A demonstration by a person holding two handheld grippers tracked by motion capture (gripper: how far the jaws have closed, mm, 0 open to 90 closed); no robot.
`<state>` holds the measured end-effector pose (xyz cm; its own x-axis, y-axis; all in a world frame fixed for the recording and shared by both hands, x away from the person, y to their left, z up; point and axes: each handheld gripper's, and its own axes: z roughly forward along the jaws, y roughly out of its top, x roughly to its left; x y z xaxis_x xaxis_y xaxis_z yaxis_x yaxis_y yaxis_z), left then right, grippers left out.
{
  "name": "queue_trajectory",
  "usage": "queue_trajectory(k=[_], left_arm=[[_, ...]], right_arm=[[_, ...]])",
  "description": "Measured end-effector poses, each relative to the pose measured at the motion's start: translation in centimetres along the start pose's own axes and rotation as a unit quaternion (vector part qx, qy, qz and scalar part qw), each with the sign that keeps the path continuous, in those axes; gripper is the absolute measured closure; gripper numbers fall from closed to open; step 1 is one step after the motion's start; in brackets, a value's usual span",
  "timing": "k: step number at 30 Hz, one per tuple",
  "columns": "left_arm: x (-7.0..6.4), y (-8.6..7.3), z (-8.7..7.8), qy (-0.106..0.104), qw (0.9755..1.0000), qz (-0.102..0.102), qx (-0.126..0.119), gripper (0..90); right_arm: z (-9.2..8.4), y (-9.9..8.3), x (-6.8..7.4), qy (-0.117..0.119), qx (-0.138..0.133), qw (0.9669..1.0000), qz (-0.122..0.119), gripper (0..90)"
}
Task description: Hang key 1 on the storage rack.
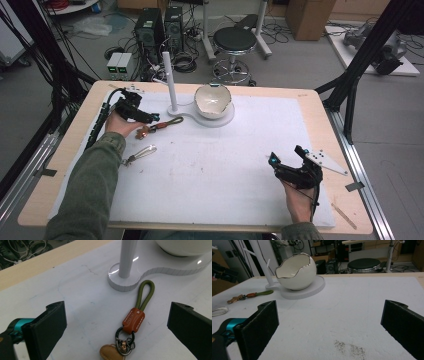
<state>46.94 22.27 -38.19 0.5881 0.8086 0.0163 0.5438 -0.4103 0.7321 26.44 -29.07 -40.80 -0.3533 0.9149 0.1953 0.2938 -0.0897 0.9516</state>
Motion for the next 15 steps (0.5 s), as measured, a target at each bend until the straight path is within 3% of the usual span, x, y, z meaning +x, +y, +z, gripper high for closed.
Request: queue_trajectory(k=[8, 15], left_arm=[[-0.1, 0.3, 2.5, -0.016, 0.9995, -0.011, 0.026, 4.2], [-0.2, 0.0, 3.7, 0.006, 0.999, 0.001, 0.045, 6.8]], right_arm=[[0.0, -0.1, 0.1, 0.0, 0.006, 1.0, -0.002, 0.4], [-0.1, -0.1, -0.1, 0.0, 0.007, 1.0, -0.001, 0.4]])
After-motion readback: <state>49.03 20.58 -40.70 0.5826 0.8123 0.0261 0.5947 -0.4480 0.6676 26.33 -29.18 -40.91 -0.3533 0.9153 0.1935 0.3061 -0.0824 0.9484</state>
